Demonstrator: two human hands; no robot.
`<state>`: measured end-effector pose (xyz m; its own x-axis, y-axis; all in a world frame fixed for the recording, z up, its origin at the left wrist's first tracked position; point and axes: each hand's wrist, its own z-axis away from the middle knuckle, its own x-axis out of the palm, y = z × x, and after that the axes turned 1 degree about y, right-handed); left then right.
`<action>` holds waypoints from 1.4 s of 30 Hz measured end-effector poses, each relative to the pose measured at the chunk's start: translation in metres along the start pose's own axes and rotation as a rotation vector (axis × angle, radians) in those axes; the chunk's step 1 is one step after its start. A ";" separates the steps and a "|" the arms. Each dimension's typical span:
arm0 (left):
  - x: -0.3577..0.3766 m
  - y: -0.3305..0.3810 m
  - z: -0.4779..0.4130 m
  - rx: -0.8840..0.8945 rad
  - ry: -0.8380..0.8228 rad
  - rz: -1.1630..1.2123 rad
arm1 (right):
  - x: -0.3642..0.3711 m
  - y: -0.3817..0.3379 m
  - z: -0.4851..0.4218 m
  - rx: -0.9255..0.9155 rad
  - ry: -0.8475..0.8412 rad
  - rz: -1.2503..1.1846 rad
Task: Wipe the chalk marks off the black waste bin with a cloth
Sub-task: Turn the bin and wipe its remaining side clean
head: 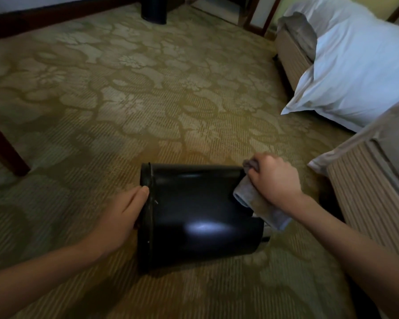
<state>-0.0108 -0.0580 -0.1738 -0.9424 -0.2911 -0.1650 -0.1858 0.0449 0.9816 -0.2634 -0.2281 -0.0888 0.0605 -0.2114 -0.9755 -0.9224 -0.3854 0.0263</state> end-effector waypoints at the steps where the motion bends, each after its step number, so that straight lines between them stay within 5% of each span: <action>1: 0.000 0.001 0.006 0.007 -0.018 -0.003 | 0.001 -0.011 0.003 -0.024 0.030 -0.006; 8: 0.002 -0.010 0.041 0.134 -0.048 -0.196 | 0.000 -0.166 0.042 -0.406 0.084 -0.267; 12: -0.001 -0.015 0.059 0.014 -0.133 -0.286 | -0.006 -0.150 0.057 -0.514 0.086 -0.182; 17: -0.003 -0.001 0.079 0.037 -0.205 -0.302 | -0.012 -0.010 0.037 -0.133 -0.069 -0.098; 20: -0.007 0.006 0.084 0.041 -0.284 -0.237 | -0.022 0.056 0.030 0.083 -0.194 -0.482; 24: -0.009 0.021 0.074 -0.110 -0.133 0.025 | -0.034 0.085 0.033 0.419 -0.162 -1.021; 26: -0.008 0.029 0.066 -0.161 -0.114 0.049 | -0.040 0.065 0.036 0.349 -0.101 -0.907; 31: 0.006 0.029 0.067 -0.201 -0.038 0.037 | -0.033 -0.091 0.076 -0.329 0.019 -0.449; 34: 0.011 0.034 0.073 -0.228 0.011 0.058 | -0.018 -0.157 0.093 -0.555 0.060 -0.267; 37: 0.010 0.042 0.079 -0.250 -0.017 0.106 | -0.012 -0.128 0.084 -0.515 0.040 -0.168; 42: 0.005 0.040 0.095 -0.297 -0.125 0.005 | -0.013 0.015 0.061 -0.062 -0.156 -0.010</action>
<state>-0.0490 0.0334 -0.1449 -0.9734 -0.1711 -0.1525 -0.1089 -0.2407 0.9645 -0.3010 -0.1764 -0.0895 0.0052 -0.0672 -0.9977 -0.8964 -0.4425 0.0251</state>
